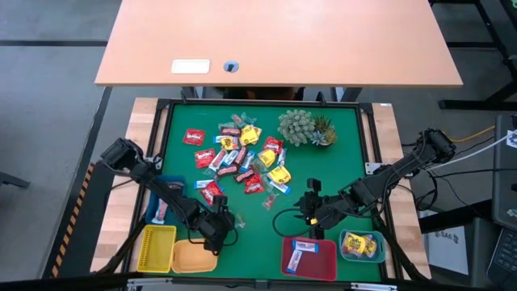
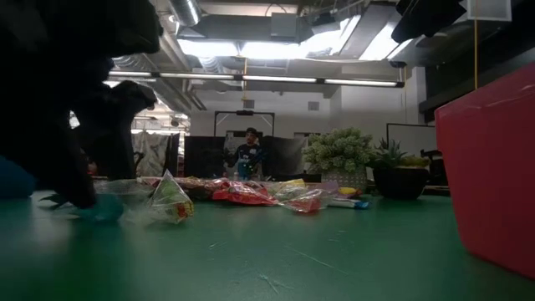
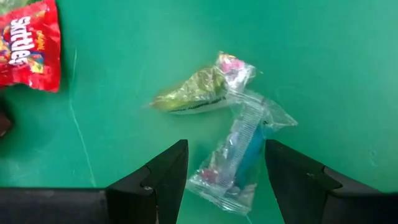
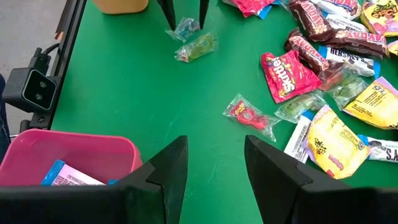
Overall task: Sort candy
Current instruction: Put the transparent candy into the orange bin
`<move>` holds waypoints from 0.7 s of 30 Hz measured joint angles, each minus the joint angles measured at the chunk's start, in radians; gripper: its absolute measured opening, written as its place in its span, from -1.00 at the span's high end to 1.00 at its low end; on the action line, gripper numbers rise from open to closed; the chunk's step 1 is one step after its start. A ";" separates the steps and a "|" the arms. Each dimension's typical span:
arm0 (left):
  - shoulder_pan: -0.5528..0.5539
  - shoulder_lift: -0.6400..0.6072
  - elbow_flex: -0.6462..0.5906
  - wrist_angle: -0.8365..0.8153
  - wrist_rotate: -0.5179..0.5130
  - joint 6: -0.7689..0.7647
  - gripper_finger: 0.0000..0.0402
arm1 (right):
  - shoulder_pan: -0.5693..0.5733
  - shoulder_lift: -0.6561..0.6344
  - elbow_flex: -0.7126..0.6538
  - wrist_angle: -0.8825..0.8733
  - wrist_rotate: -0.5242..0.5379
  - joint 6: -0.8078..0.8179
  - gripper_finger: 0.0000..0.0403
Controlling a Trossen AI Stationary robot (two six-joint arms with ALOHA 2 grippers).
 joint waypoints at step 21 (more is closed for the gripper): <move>0.059 0.000 0.000 0.000 0.125 -0.007 0.43 | 0.000 0.000 0.000 0.000 0.000 0.000 0.21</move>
